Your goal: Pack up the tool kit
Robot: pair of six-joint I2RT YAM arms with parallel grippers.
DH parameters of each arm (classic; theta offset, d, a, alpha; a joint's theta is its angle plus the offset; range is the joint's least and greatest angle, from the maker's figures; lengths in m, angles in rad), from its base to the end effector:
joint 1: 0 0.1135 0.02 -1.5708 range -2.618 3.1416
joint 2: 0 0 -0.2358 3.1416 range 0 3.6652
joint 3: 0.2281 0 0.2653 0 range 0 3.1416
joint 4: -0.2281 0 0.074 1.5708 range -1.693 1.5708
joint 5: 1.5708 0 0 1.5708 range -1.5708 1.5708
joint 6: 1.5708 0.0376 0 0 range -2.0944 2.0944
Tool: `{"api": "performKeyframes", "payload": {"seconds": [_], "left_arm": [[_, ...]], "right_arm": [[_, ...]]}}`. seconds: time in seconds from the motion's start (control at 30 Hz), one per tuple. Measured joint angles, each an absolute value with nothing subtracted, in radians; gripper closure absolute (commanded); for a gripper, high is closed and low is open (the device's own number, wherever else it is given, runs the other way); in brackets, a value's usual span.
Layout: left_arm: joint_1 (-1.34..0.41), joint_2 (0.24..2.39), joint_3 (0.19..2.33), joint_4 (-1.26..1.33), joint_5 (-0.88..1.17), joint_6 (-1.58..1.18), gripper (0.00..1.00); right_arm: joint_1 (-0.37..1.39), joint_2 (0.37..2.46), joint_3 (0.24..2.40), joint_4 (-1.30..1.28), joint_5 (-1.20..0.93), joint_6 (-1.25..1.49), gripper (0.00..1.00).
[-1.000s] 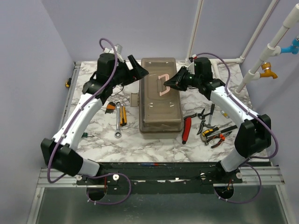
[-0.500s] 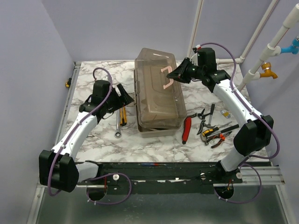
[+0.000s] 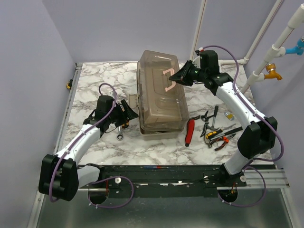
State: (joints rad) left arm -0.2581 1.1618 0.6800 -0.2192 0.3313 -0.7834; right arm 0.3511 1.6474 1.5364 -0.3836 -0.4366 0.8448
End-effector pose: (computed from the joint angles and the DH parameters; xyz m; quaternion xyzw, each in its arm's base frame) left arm 0.2548 -0.0799 0.1926 -0.1652 0.8819 -0.3365 0.2861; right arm 0.3670 0.1513 0.3283 0.0972 0.8400 0.4354 0.3088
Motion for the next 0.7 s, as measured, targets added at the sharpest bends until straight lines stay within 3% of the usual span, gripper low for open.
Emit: {"api": "performKeyframes", "payload": {"seconds": [0.3,0.4,0.53,0.7], "left_arm": [[-0.291,1.217,0.701,-0.169,0.356,-0.786,0.48],[-0.302,1.269,0.721,-0.165,0.357,-0.786,0.64],[-0.328,1.313,0.746,-0.150,0.364,-0.790,1.00],[-0.342,1.316,0.754,-0.144,0.354,-0.804,1.00]], "right_arm": [[0.347,1.647,1.536,-0.384,-0.440,0.846,0.99],[0.344,1.647,1.536,-0.384,-0.442,0.846,0.99],[0.336,1.647,1.536,-0.384,-0.450,0.846,0.99],[0.308,1.645,1.536,-0.382,-0.476,0.845,0.99]]}}
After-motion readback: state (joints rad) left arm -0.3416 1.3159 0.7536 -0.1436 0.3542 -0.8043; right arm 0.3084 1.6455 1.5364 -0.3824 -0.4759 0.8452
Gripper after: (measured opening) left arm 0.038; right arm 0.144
